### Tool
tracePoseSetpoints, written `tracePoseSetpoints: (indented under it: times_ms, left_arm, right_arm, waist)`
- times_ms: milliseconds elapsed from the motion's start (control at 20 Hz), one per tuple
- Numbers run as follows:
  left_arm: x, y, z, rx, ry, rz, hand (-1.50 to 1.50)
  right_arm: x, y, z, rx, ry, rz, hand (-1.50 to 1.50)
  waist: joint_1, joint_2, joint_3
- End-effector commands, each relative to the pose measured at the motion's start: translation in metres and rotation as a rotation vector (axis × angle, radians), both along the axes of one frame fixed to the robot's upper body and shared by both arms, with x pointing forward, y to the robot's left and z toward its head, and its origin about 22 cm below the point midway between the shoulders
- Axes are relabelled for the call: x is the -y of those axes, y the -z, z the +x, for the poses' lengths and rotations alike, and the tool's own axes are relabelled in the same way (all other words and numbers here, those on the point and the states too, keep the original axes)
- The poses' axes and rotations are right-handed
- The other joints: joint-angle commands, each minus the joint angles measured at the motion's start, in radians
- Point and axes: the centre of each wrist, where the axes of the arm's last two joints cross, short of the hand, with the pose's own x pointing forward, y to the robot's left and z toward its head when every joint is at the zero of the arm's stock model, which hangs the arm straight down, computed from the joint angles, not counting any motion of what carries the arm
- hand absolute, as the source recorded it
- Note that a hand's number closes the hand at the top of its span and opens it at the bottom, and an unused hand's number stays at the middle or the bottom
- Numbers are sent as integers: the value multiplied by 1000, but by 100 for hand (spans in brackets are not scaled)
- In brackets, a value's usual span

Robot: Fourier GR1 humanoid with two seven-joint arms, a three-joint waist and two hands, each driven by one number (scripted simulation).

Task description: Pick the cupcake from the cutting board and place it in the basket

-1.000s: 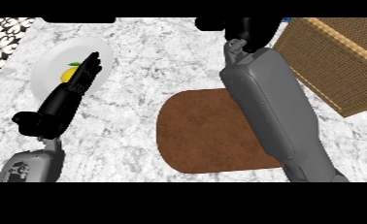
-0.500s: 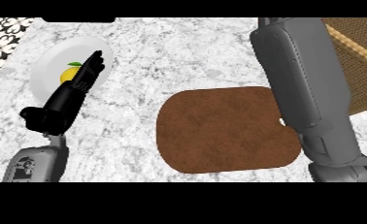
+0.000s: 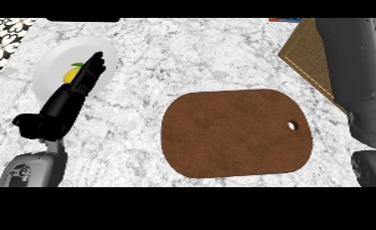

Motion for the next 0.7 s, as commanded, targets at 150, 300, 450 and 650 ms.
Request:
tracePoseSetpoints:
  times_ms: [150,300,450,650]
  left_arm:
    - [17,10,10,-5,-2,1,0]
    - [-12,4,2,-1,-13,24,0]
    - [-2,2,9,-12,-26,-1,0]
    - [-9,-6,21,1,-13,13,0]
  right_arm:
    - [52,-7,9,55,109,60,150]
    - [102,23,3,23,132,54,150]
    - [98,34,-1,-4,120,81,150]
    - [122,54,2,-18,114,65,150]
  waist:
    - [-10,1,0]
    - [-13,-1,1]
    - [-22,-6,0]
    - [-14,-2,0]
